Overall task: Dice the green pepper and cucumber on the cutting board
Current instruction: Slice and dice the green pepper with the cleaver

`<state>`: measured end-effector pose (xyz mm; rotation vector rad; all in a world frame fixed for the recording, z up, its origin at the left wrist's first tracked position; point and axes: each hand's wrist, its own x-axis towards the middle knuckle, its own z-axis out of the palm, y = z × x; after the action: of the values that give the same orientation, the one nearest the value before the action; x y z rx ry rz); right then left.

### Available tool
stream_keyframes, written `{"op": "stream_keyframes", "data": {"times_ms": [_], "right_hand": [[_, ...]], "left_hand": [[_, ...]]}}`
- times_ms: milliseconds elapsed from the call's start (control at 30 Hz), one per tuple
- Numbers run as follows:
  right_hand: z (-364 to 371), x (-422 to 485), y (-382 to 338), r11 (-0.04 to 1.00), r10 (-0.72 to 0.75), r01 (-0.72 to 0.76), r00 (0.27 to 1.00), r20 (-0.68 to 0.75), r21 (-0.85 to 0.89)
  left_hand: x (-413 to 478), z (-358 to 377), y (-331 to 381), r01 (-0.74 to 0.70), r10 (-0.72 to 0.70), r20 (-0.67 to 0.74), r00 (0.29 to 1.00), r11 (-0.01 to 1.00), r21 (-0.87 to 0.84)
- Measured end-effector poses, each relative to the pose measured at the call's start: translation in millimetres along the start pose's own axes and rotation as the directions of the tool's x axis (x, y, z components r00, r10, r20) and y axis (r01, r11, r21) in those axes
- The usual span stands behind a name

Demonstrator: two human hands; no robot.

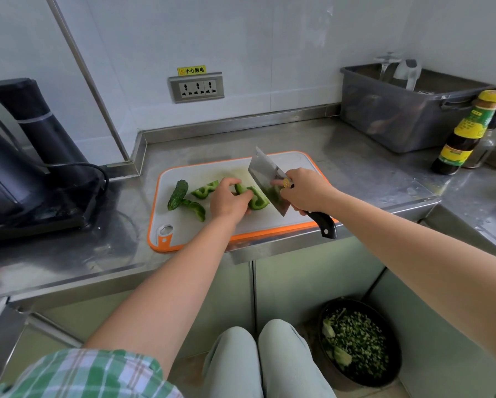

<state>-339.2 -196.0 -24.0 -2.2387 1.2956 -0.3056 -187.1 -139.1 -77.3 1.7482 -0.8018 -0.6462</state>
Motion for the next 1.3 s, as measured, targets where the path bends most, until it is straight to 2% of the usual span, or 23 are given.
{"op": "stream_keyframes", "data": {"times_ms": [200, 533, 767, 933, 1300], "right_hand": [[0.5, -2.0, -3.9, 0.994, -0.017, 0.016, 1.0, -0.007, -0.104], [0.8, 0.9, -16.7, 0.978, 0.062, -0.038, 0.991, 0.114, -0.204], [-0.2, 8.3, -26.0, 0.949, 0.045, 0.007, 0.986, 0.158, -0.314], [2.6, 11.3, -18.3, 0.963, 0.076, -0.032, 0.985, 0.156, -0.267], [2.8, 11.2, -23.1, 0.936, 0.036, 0.025, 0.985, 0.166, -0.352]], "left_hand": [[0.9, 1.1, -5.1, -0.022, 0.023, 0.026, 0.999, 1.0, -0.017], [1.3, 2.5, -8.8, -0.077, 0.079, 0.044, 0.996, 0.996, -0.041], [2.7, 3.5, -11.9, -0.086, 0.089, 0.057, 0.994, 0.994, -0.065], [2.4, 2.5, -11.9, -0.071, 0.077, 0.064, 0.995, 0.994, -0.087], [3.8, 2.3, -16.5, -0.099, 0.105, 0.068, 0.992, 0.99, -0.097]]}}
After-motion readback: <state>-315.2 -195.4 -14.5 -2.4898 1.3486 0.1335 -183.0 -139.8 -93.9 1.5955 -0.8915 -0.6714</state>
